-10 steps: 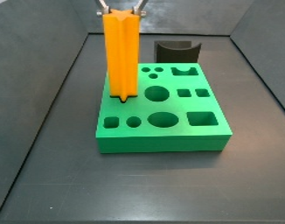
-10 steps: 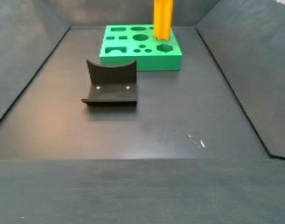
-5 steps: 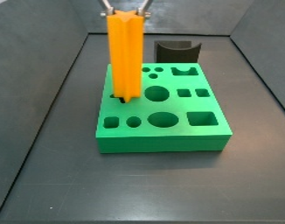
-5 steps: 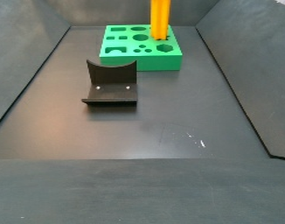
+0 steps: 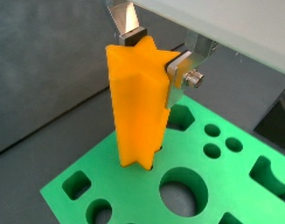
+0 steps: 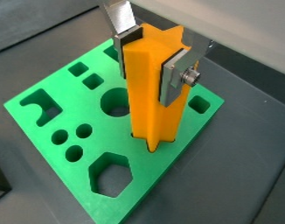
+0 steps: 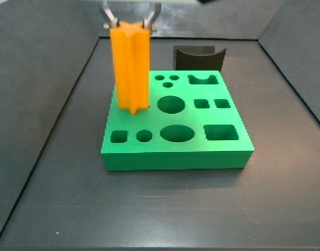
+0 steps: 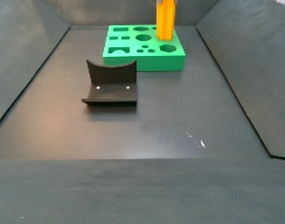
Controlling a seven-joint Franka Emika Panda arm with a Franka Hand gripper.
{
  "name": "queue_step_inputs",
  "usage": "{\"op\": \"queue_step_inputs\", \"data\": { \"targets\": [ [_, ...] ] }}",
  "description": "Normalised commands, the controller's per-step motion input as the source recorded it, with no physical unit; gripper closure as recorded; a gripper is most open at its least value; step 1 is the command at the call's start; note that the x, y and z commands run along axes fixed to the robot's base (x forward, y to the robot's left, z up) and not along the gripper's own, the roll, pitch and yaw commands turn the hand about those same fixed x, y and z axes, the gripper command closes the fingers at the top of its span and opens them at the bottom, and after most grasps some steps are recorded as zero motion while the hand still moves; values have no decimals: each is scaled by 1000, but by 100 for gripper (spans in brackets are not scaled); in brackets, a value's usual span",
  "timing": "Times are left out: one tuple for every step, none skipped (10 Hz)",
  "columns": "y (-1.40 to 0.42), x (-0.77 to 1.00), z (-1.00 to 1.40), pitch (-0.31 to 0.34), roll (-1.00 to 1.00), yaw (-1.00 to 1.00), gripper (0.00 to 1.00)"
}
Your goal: Insert the star object.
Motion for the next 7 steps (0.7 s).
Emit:
{"op": "queue_step_inputs", "data": {
  "targets": [
    [0, 80, -466, -6, -3, -117, 100],
    [0, 49, -489, -29, -10, -106, 100],
    [0, 0, -469, -27, 0, -80, 100],
    [0, 0, -440, -27, 0, -43, 100],
    [0, 0, -400, -19, 13, -9, 100],
    [0, 26, -109, 0, 0, 0, 100],
    [0, 0, 0, 0, 0, 0, 100]
  ]
}}
